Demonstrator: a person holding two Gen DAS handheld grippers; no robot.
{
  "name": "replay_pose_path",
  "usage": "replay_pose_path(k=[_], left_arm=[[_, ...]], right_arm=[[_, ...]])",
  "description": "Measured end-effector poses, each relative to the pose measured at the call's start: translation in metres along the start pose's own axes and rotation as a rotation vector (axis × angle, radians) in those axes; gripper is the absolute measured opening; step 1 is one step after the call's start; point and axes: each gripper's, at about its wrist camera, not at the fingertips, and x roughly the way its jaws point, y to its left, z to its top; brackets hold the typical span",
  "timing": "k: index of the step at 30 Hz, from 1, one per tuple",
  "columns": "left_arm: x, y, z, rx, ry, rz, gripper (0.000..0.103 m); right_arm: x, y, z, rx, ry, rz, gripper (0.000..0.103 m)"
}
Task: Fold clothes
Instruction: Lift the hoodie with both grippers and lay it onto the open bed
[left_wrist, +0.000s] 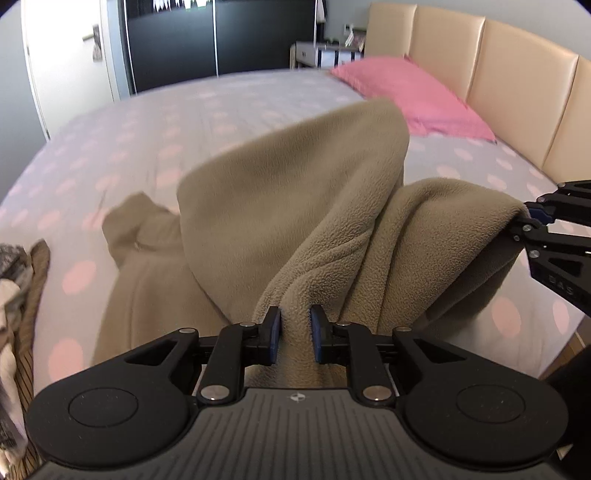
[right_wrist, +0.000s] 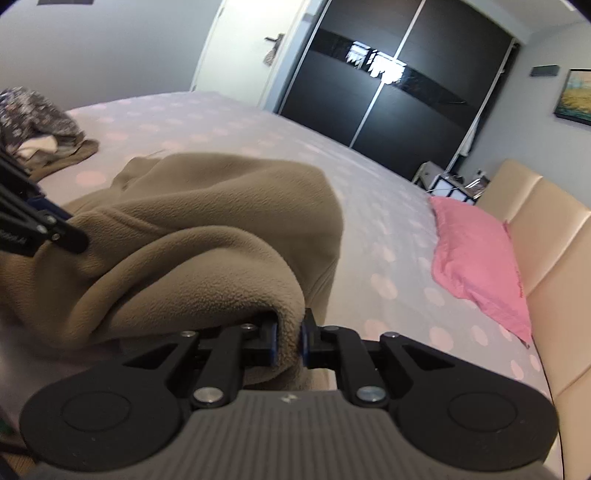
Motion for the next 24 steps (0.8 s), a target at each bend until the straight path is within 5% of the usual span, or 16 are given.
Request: replay_pose_path(k=[3,8,17,24], left_arm=[[-0.008,-0.002,-0.004,-0.002,0.01,-0.01,0.021],[-0.019,0.005,0.0,-0.011,-0.021,-0.009,0.054],[-0.041,0.022,0.004,-0.006,-0.054,0.016,0.065],[-0.041,0.036,-0.008,-0.035,-0.019,0.021,0.066]], right_arm=[[-0.008,-0.006,-0.005,0.019,0.014,0.048,0.017],[-0.026,-0.025,-0.003,0.043,-0.021,0.083,0.036],[-0.054,-0.042,0.028,0.123,-0.125,0.155,0.054],[-0.032,-0.005,0.041,0.052,-0.077,0.224,0.059]])
